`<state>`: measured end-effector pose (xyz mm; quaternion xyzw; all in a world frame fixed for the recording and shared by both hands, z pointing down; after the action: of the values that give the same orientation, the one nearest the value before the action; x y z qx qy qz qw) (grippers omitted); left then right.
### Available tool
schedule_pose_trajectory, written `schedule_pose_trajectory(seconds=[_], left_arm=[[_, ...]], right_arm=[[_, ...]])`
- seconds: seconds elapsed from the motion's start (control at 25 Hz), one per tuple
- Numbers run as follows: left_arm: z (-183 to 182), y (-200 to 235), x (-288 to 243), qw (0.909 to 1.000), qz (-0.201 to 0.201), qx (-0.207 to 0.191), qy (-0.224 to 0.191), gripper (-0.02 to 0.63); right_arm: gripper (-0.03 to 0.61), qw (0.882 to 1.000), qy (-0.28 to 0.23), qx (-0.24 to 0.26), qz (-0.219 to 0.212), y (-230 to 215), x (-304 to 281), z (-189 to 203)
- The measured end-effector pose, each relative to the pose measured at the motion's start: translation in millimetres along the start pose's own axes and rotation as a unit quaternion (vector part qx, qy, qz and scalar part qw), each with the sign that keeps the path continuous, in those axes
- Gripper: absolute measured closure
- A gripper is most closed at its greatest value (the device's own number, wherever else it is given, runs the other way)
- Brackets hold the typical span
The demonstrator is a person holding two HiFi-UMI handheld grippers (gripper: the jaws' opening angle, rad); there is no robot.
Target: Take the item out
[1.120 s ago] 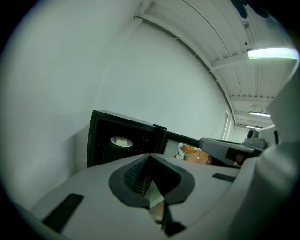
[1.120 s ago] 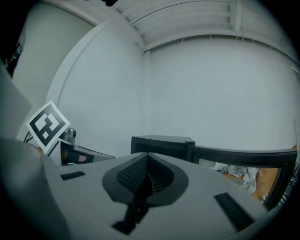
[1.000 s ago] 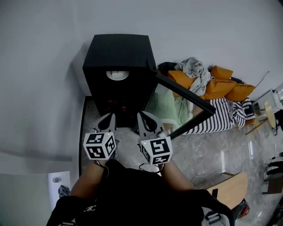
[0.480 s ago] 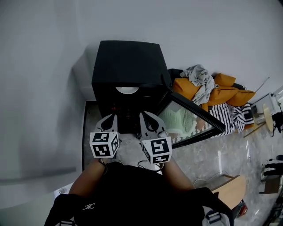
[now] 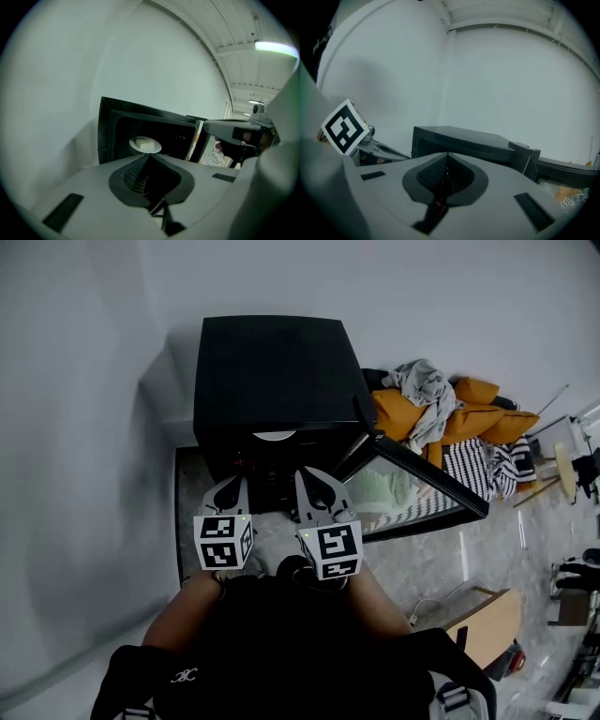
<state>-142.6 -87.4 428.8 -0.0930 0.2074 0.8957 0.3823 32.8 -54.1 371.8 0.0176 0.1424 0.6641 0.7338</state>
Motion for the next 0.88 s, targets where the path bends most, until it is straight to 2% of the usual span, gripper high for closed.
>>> schedule_pose_trajectory(seconds=[0.28, 0.48, 0.6, 0.72, 0.8, 0.88], left_arm=[[6, 20, -20, 0.9994, -0.02, 0.002, 0.028, 0.604], [5, 28, -38, 0.9988, -0.04, 0.002, 0.027, 0.604], [6, 27, -50, 0.9993, -0.031, 0.01, 0.019, 0.604], [9, 32, -61, 0.9965, -0.013, 0.082, -0.001, 0.603], [13, 37, -67, 0.99, -0.01, 0.14, -0.017, 0.603], [21, 41, -74, 0.9844, -0.017, 0.173, -0.025, 0.6]], right_arm=[[0.574, 1.0, 0.0, 0.011, -0.007, 1, -26, -2], [0.574, 0.999, 0.005, 0.028, -0.026, -4, -43, 0], [0.574, 0.999, 0.012, 0.032, -0.035, -11, -53, 1], [0.574, 0.998, 0.015, 0.038, -0.042, -19, -60, 2], [0.574, 0.998, 0.018, 0.037, -0.047, -25, -63, 4], [0.574, 0.998, 0.024, 0.036, -0.049, -30, -66, 9]])
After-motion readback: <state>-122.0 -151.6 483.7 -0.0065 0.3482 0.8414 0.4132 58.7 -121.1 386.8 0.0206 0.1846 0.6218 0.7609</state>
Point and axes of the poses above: the fingertips, and each gripper's own axes: x backward along the fingers, y to its left, z out of its underside, the point moved 9 cm from there along x, backward along the fingers, and after that the axes turned 15 degrees about z, right-handed, at the moved point
